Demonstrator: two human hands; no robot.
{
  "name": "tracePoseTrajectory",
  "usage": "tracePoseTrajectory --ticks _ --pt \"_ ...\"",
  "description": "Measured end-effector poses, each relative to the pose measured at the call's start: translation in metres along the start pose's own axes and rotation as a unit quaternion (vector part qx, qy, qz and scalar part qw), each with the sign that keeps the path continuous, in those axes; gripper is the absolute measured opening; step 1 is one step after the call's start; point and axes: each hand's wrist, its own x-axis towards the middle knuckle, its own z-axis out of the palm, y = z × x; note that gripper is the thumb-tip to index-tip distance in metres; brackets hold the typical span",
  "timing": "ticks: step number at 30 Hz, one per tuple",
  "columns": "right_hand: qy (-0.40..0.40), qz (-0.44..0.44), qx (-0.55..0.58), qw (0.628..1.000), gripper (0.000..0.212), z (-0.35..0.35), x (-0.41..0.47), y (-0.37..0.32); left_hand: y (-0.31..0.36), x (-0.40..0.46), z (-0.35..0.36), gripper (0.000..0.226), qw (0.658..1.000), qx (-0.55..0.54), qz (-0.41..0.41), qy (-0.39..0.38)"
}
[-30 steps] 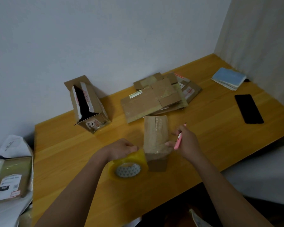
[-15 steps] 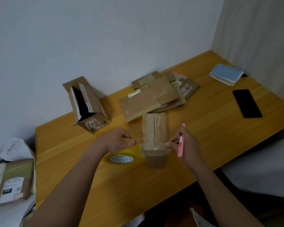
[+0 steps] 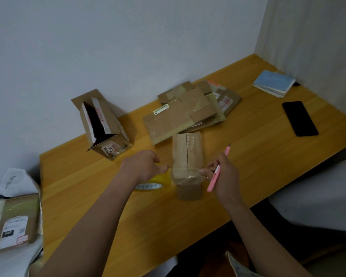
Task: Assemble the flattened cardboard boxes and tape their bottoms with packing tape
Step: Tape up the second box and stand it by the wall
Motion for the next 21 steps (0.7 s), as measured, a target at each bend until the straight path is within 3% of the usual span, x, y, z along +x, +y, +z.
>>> tracePoseTrajectory --ticks 11,21 --pt "0.010 -0.074 -0.035 0.997 0.042 -0.0030 -0.0008 0.0022 -0.0032 -0.0039 0.0001 0.056 0.999 -0.030 0.015 0.003" --pt "0.030 -0.067 -0.024 0.997 0.043 0.0006 -0.0059 0.0039 -0.0004 -0.0042 -0.0017 0.055 1.000 -0.023 0.007 -0.002"
